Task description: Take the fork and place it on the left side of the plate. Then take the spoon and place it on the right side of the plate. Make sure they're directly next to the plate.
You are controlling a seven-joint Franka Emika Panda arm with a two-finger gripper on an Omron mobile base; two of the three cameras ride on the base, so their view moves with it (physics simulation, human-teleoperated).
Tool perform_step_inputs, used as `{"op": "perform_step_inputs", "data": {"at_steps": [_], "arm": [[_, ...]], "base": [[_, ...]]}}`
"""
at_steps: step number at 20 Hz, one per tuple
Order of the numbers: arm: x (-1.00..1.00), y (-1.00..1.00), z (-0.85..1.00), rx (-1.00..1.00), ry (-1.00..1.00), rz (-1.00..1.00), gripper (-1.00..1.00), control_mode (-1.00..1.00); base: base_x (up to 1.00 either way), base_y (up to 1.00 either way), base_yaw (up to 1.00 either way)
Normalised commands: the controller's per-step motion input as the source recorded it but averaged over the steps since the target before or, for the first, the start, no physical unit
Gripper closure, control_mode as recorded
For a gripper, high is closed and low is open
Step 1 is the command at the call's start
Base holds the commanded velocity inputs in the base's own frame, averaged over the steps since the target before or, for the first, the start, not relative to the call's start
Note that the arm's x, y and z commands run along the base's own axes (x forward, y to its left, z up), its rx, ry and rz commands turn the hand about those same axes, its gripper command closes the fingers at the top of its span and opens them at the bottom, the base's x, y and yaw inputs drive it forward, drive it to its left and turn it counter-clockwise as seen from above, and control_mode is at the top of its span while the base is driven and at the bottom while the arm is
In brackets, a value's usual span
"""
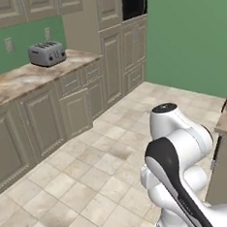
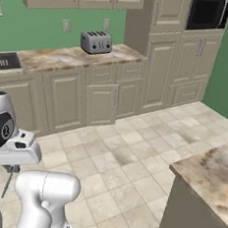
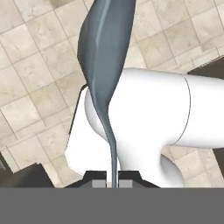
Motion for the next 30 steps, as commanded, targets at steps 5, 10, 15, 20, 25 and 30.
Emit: {"op": "perform_step_inputs", "data": {"at_steps": [5, 10, 15, 20, 25, 30], "arm": [[0.00, 0.00, 0.00, 0.00, 0.00, 0.00, 1.00, 1.00], [0.00, 0.00, 0.00, 0.00, 0.00, 0.00, 1.00, 1.00], [0.00, 0.00, 0.00, 0.00, 0.00, 0.00, 1.00, 1.00], [0.00, 0.00, 0.00, 0.00, 0.00, 0.00, 1.00, 1.00], [0.00, 0.00, 0.00, 0.00, 0.00, 0.00, 1.00, 1.00], [0.00, 0.00, 0.00, 0.00, 0.00, 0.00, 1.00, 1.00]], "base": [[-1.00, -0.27, -0.16], [-1.00, -0.80, -0.10], [-0.72, -1.00, -0.02], [-0.41, -1.00, 0.00], [0.00, -1.00, 0.00], [0.00, -1.00, 0.00]]}}
